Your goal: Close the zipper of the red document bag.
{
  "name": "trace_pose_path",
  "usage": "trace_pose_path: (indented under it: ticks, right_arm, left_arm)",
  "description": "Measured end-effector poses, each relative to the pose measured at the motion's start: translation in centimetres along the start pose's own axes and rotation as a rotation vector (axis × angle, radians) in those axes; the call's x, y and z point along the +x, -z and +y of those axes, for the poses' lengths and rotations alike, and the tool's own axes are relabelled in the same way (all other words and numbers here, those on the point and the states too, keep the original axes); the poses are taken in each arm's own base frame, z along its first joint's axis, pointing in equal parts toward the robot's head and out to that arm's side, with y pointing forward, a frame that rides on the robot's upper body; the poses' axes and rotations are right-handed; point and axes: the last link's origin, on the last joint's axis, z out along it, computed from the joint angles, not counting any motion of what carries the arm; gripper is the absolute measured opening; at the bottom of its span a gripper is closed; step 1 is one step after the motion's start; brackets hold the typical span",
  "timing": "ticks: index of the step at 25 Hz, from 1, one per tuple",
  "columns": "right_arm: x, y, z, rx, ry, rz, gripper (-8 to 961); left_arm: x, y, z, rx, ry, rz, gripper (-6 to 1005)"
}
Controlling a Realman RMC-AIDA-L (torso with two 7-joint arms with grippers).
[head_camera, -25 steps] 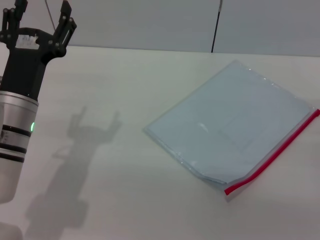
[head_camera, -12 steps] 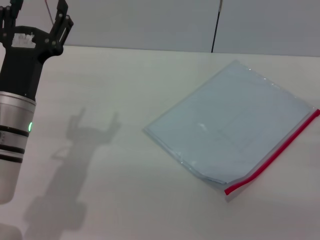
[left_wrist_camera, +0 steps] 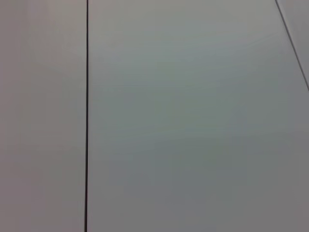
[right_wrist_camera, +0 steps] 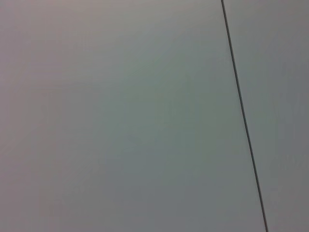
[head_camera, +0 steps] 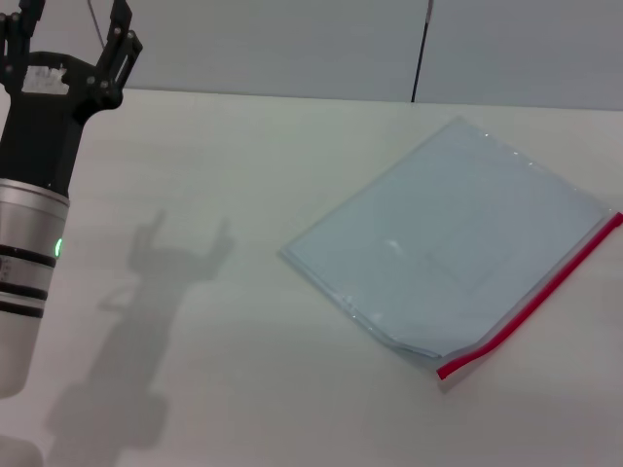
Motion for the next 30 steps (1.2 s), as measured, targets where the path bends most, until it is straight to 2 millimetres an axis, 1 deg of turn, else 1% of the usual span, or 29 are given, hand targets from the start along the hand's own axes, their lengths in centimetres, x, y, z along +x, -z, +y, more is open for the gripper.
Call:
trace_pose_path:
  ticks: [10,30]
  right_arm:
    - [0.00,0.00,0.00,0.000,-0.001,0.000,834]
    - [0.00,0.00,0.00,0.000,-0.001,0.000,834]
  left_arm:
    - [-0.01,0.10,0.31,-0.020,-0.001,-0.001,879]
    - [0.11,0.17,0.16,-0.013,-0.002,0.007,879]
